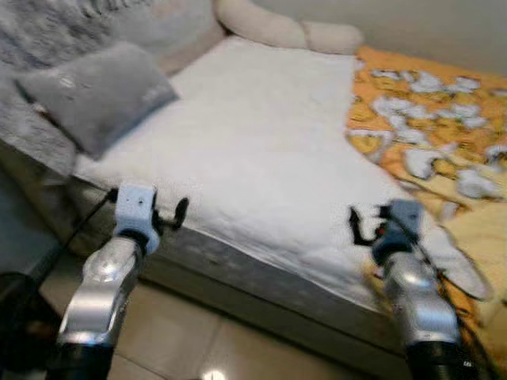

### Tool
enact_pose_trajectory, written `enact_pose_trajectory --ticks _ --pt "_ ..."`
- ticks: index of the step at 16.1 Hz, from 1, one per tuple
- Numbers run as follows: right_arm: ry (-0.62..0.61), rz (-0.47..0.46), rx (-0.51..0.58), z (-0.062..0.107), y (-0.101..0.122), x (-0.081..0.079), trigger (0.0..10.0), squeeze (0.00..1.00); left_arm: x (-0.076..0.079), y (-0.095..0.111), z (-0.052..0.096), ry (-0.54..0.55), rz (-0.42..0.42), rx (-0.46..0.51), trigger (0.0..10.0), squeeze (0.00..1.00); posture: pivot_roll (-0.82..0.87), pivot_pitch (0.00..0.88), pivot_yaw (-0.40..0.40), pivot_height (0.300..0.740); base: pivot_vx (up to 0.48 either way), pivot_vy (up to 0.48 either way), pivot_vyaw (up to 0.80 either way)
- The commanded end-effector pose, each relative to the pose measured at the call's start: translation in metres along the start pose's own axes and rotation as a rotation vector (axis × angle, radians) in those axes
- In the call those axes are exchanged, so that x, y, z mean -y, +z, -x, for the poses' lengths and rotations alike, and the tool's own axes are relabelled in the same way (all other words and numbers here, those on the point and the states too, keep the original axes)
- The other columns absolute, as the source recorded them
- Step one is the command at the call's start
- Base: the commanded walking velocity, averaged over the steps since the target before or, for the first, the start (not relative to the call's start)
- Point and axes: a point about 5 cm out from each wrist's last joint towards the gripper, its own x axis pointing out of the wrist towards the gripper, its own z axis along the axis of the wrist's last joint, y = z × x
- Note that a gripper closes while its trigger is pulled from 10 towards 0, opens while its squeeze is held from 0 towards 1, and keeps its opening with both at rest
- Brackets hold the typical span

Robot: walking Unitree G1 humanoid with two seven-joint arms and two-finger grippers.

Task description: Clean up the room

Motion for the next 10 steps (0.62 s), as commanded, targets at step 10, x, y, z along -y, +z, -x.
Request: enact_pose_trajectory --ticks 10 --pt "-0.021 0.017 -0.013 0.0003 -0.0032 0.0044 10.0 1.0 0.0082 0.0045 -0.0022 -0.039 -0.005 0.013 10.0 1.0 0.04 0.0 -0.017 0.74 0.0 -0.42 0.0"
